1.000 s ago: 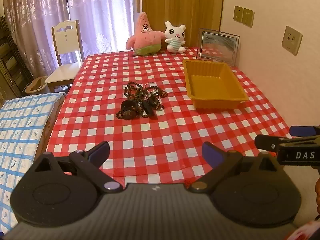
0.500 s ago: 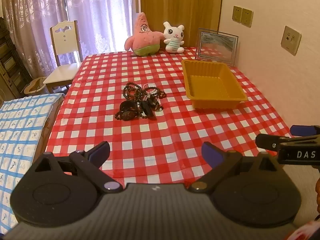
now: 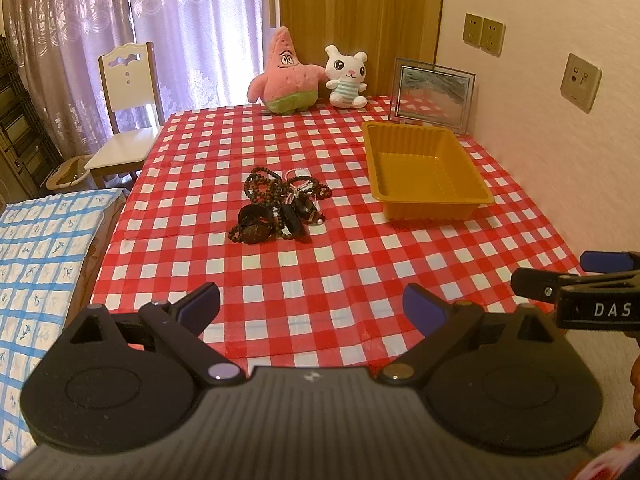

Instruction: Organize jewelry

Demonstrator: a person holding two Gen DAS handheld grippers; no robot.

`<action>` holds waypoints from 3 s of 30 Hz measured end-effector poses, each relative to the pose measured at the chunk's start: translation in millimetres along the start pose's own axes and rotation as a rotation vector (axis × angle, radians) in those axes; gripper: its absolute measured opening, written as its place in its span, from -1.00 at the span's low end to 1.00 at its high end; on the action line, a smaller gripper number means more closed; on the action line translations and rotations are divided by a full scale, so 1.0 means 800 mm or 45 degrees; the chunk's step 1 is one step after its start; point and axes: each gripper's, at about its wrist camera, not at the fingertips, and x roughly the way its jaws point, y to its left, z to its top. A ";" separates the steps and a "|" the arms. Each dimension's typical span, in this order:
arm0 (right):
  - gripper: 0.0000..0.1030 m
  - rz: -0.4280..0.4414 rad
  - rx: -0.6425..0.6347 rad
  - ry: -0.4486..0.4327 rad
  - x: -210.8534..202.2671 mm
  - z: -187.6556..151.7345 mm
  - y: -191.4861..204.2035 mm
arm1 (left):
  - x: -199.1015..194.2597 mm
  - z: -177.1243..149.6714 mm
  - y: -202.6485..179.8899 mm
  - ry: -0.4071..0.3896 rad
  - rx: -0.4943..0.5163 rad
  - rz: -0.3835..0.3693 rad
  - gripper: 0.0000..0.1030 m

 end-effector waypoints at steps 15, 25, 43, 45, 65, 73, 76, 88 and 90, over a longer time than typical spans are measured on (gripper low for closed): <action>1.00 -0.001 0.001 -0.003 -0.001 0.000 0.000 | 0.000 0.000 0.000 -0.002 -0.001 -0.001 0.89; 1.00 -0.001 0.002 -0.005 -0.002 0.001 0.001 | 0.007 0.012 -0.011 -0.004 0.000 -0.002 0.89; 1.00 0.000 0.000 -0.009 -0.002 0.003 0.001 | 0.007 0.012 -0.010 -0.007 -0.002 -0.003 0.89; 1.00 0.000 0.000 -0.009 -0.002 0.003 0.002 | 0.007 0.012 -0.011 -0.007 -0.002 -0.003 0.89; 1.00 -0.003 -0.001 -0.011 0.006 0.005 0.005 | 0.007 0.012 -0.011 -0.009 -0.003 -0.005 0.89; 1.00 0.011 0.046 -0.055 0.019 0.023 0.003 | 0.023 0.022 0.002 0.005 -0.009 -0.006 0.89; 1.00 0.024 0.093 -0.119 0.029 0.024 -0.003 | 0.038 0.026 0.023 -0.002 -0.005 0.006 0.89; 1.00 -0.173 0.238 -0.314 0.124 0.013 -0.063 | 0.134 0.035 0.076 0.019 -0.024 0.047 0.89; 1.00 -0.193 0.251 -0.349 0.140 0.015 -0.076 | 0.152 0.038 0.078 0.022 -0.032 0.064 0.89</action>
